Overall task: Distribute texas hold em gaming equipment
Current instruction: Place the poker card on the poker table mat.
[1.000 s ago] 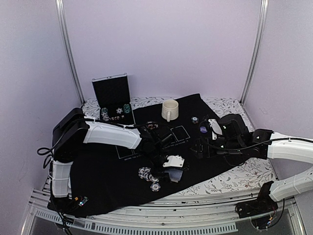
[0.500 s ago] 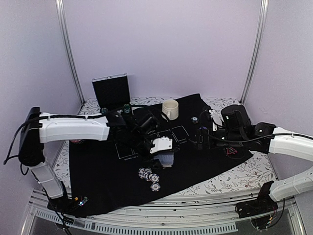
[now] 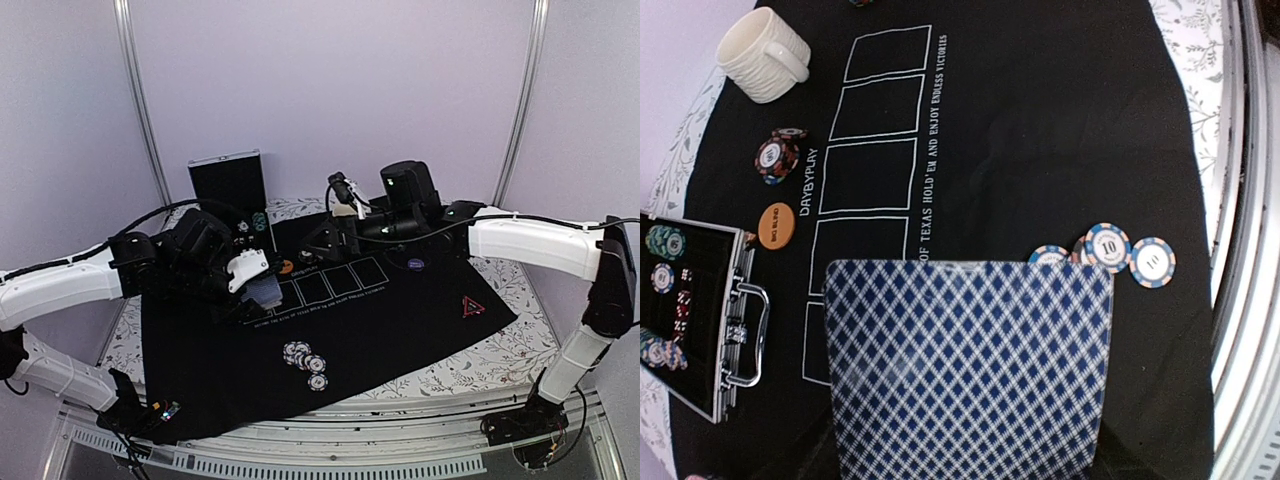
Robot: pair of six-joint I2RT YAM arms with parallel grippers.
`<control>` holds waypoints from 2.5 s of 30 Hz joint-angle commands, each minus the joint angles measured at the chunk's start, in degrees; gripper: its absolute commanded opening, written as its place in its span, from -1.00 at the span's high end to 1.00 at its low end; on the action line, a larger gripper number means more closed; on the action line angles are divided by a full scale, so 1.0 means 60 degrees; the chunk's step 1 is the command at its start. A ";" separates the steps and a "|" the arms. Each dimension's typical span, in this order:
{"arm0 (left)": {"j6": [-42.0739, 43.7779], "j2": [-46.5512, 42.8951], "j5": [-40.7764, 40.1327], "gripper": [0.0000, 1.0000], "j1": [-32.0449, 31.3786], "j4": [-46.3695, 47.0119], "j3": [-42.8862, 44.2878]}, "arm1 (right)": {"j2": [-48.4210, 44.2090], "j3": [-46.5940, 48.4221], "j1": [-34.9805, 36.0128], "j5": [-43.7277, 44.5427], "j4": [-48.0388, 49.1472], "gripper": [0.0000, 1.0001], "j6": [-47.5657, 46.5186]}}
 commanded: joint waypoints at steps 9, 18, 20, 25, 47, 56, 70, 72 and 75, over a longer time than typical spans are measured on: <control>-0.0290 -0.0742 -0.0173 -0.15 0.0488 0.0644 -0.0358 | 0.2911 0.2120 0.0527 -0.2200 0.1000 -0.98 0.0529; -0.0263 -0.0507 -0.0469 -0.12 0.0504 0.0775 -0.0352 | 0.3838 0.2672 0.0722 -0.2800 0.1081 -0.98 0.0778; -0.0260 -0.0511 -0.0441 -0.12 0.0508 0.0776 -0.0324 | 0.4033 0.2775 0.0767 -0.2771 0.1091 -0.98 0.0805; -0.0220 -0.0583 -0.0344 -0.11 0.0500 0.0791 -0.0329 | 0.4485 0.3125 0.0757 -0.2578 0.1027 -0.98 0.0947; -0.0237 -0.0534 0.0500 -0.05 0.0477 0.0867 -0.0501 | 0.3886 0.2597 0.0675 -0.2661 0.0163 -0.78 0.0537; -0.0319 0.1017 0.1042 0.00 -0.0103 0.1106 0.0300 | 0.0755 -0.0398 -0.0110 -0.0944 0.0034 -0.86 0.0611; -0.0025 0.6065 0.2092 0.07 -0.2311 0.2034 0.3616 | -0.5485 -0.5256 -0.2532 0.2508 -0.2071 -0.98 0.0905; 0.0043 0.6781 0.2229 0.08 -0.2448 0.1939 0.4087 | -0.5831 -0.5457 -0.2616 0.2600 -0.2264 -0.98 0.0842; 0.0177 0.7868 0.2169 0.09 -0.2656 0.1802 0.4645 | -0.6023 -0.5612 -0.2641 0.2671 -0.2388 -0.98 0.0811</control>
